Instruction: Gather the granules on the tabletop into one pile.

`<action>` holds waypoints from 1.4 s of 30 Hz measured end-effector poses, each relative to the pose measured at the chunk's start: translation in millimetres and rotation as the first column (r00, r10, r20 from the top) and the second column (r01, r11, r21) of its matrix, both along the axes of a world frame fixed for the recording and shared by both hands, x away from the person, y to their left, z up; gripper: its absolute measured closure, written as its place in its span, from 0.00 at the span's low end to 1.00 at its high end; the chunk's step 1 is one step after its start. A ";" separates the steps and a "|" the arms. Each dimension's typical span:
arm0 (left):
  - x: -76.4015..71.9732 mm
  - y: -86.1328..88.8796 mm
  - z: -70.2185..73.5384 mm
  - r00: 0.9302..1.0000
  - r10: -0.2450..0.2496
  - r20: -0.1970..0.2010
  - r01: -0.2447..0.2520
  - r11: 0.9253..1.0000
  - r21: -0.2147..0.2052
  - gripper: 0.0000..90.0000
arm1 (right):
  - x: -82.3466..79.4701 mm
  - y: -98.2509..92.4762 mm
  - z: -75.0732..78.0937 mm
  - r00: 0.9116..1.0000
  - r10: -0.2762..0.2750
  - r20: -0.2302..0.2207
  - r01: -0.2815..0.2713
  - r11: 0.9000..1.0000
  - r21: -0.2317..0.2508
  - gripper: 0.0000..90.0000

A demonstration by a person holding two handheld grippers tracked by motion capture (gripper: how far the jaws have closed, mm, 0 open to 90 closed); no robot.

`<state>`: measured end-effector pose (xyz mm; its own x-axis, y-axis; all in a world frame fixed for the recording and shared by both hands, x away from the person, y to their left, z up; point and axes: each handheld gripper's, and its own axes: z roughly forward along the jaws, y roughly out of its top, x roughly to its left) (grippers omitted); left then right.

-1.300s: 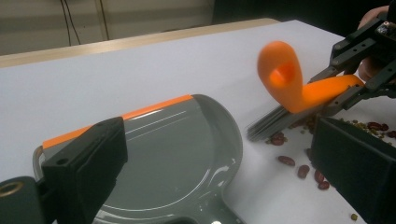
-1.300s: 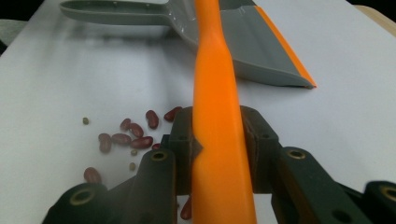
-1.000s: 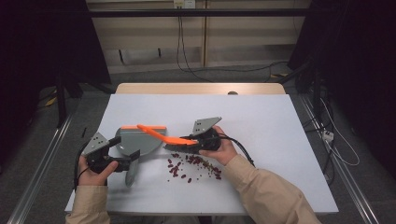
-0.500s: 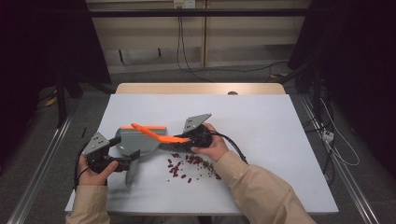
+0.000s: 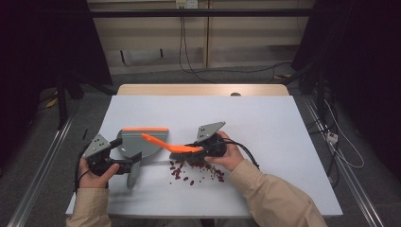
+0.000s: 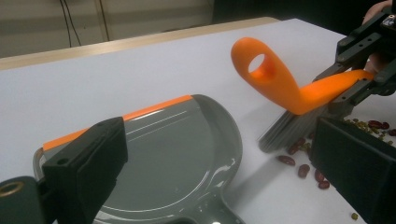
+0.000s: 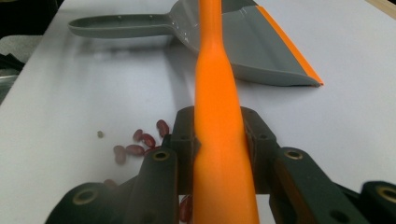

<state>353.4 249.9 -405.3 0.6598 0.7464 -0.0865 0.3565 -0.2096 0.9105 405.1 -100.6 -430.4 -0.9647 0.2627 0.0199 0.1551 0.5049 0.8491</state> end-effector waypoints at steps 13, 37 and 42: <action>1.7 -1.4 -1.5 1.000 -0.004 -0.004 0.004 1.000 0.005 0.05 | 19.7 -7.6 11.3 0.997 -0.064 0.042 0.062 0.996 0.058 0.79; 0.8 -1.9 -1.2 1.000 -0.002 -0.002 0.002 1.000 0.003 0.05 | 3.4 -20.6 1.0 0.999 -0.033 0.018 0.032 0.999 0.032 0.79; 1.1 -2.4 -1.6 1.000 -0.002 -0.006 0.002 1.000 0.004 0.05 | 10.5 -24.8 7.5 0.994 -0.085 0.066 0.082 0.996 0.043 0.79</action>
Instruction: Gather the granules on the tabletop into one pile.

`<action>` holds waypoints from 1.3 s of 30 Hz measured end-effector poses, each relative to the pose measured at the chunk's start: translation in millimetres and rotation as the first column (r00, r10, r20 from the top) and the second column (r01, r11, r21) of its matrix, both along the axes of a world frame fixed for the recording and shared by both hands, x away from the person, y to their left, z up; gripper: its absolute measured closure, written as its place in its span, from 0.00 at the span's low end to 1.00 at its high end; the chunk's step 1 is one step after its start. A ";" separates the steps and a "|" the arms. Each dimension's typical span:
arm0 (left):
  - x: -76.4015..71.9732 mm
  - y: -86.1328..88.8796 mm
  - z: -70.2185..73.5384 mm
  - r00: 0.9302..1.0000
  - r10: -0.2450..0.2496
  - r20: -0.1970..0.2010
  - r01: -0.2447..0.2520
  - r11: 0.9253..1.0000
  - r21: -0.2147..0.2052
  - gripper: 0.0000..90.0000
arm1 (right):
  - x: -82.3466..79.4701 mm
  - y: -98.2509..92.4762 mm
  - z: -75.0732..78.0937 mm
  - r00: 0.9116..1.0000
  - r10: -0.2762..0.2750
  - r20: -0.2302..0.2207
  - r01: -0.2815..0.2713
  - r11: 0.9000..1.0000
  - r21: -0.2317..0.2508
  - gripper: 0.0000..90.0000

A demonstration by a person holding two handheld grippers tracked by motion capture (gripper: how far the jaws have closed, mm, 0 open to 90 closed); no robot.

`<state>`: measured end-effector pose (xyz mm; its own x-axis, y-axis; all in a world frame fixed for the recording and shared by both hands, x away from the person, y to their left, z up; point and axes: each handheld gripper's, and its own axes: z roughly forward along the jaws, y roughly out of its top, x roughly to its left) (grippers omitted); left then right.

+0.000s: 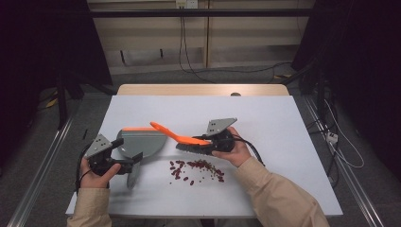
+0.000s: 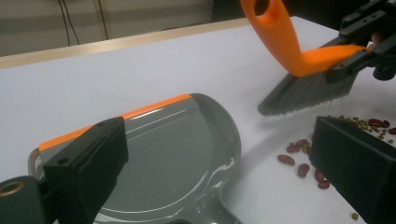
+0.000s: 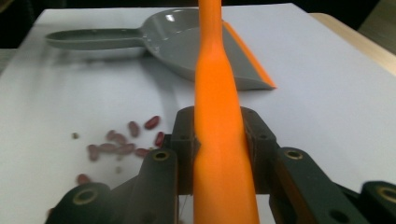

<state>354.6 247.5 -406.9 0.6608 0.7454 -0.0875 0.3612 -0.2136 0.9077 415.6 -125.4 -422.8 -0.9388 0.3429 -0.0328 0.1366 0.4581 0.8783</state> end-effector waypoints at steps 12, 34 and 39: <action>0.3 1.6 -0.2 1.000 0.001 0.000 -0.001 1.000 -0.005 0.05 | -12.9 7.4 -13.0 1.000 0.017 0.000 -0.017 0.998 -0.059 0.78; -1.2 -0.9 0.9 1.000 -0.005 0.004 0.005 1.000 0.002 0.05 | -29.1 1.5 -14.2 0.997 -0.012 -0.079 0.012 1.000 0.001 0.78; -1.2 -1.1 0.5 1.000 -0.005 0.003 0.005 1.000 0.002 0.05 | -28.5 2.4 -11.7 0.995 -0.054 -0.089 0.052 0.998 -0.022 0.79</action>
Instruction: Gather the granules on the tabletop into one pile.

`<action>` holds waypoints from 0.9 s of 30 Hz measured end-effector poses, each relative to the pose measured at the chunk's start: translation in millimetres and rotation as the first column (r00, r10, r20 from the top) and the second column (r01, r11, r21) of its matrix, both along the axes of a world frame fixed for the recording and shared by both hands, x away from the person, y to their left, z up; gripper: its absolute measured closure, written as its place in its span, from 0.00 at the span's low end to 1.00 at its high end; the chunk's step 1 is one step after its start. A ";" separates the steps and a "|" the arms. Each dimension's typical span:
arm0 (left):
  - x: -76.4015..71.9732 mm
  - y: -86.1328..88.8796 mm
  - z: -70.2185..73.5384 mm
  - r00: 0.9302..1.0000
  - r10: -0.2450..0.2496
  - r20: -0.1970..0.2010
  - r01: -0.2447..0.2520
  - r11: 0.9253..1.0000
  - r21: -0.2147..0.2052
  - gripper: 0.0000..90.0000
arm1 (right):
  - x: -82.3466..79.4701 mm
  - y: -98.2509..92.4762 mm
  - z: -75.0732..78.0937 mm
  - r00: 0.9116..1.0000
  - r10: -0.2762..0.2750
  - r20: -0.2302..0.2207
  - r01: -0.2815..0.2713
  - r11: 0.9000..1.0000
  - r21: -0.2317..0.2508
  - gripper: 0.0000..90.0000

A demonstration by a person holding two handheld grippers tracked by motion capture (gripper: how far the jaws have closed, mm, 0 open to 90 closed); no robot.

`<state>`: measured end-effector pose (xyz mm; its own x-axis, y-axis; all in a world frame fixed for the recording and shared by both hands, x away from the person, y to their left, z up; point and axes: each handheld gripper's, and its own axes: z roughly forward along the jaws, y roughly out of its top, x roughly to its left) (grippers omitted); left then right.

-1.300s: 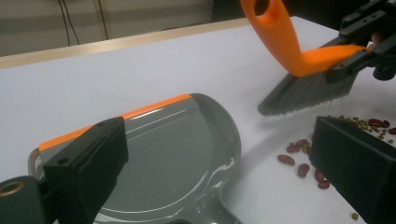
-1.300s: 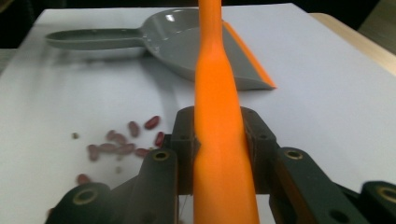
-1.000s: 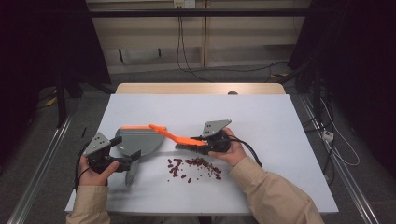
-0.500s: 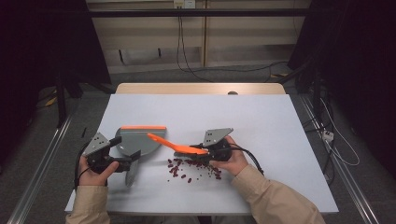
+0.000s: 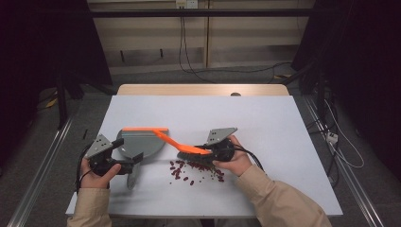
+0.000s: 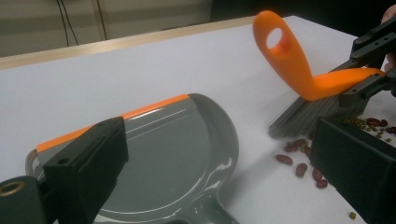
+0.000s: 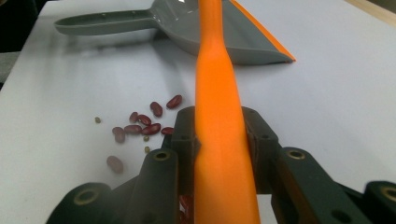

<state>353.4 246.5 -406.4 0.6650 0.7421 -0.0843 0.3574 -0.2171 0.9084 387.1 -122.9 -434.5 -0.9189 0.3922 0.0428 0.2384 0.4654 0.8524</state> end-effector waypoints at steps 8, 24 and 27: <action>-0.3 0.0 0.6 1.000 -0.005 0.003 0.005 1.000 0.001 0.05 | -2.4 3.5 3.6 1.000 -0.004 -0.024 0.003 0.999 -0.033 0.79; -0.8 -0.1 1.2 1.000 -0.002 0.005 0.002 1.000 -0.005 0.05 | -3.6 -1.9 18.0 0.995 -0.082 0.063 0.074 0.990 0.120 0.79; -0.6 0.5 1.0 1.000 -0.002 0.005 0.002 1.000 -0.004 0.05 | -10.0 -0.3 21.3 0.995 -0.085 0.047 0.078 0.986 0.146 0.79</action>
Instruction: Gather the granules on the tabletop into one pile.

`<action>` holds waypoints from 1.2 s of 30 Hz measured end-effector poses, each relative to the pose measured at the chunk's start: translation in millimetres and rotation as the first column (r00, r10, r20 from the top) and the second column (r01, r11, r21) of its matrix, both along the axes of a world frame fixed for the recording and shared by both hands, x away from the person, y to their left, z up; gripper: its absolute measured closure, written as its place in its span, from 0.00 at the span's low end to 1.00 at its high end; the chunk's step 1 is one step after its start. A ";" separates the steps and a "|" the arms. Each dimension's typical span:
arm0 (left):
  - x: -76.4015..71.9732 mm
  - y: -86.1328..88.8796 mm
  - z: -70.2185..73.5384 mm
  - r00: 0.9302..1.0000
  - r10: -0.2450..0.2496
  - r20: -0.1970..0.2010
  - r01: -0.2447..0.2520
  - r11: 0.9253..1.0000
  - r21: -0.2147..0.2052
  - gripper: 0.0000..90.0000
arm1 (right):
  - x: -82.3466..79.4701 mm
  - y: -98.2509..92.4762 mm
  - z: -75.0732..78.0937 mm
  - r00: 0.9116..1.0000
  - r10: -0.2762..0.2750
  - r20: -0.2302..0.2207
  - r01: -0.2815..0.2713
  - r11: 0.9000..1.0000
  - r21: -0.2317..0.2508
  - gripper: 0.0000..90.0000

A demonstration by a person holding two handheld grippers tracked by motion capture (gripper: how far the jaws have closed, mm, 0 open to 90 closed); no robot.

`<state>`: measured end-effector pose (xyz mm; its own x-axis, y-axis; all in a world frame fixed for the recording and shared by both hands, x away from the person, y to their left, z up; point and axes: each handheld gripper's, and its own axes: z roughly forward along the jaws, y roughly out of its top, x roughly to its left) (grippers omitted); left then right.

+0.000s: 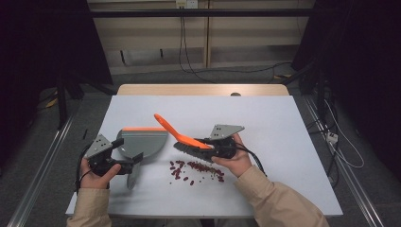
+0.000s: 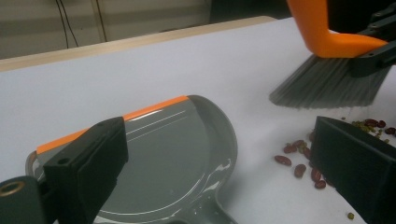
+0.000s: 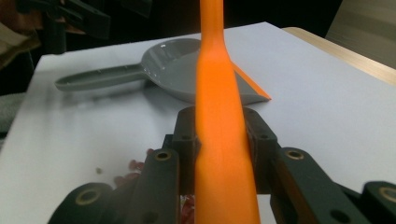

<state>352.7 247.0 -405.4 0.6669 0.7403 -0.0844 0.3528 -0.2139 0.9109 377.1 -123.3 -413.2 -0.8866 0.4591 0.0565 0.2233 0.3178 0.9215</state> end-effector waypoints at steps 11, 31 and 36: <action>0.2 0.0 -0.6 1.000 -0.001 -0.004 0.001 1.000 0.001 0.05 | -26.0 17.5 0.1 0.995 0.055 -0.084 -0.047 0.994 0.095 0.79; 0.2 1.6 -0.3 1.000 0.004 -0.006 -0.004 1.000 0.002 0.05 | -45.3 46.9 -25.8 0.961 0.098 -0.259 -0.065 0.989 0.136 0.79; -0.1 1.6 -0.2 1.000 0.004 -0.005 -0.004 1.000 -0.001 0.05 | -40.7 49.5 -33.4 0.950 0.067 -0.304 -0.034 0.993 0.111 0.79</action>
<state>352.6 248.5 -405.5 0.6632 0.7432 -0.0883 0.3585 -0.2119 0.9092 336.3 -73.7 -446.6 -0.8409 0.3915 0.3737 0.4862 0.2430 0.8394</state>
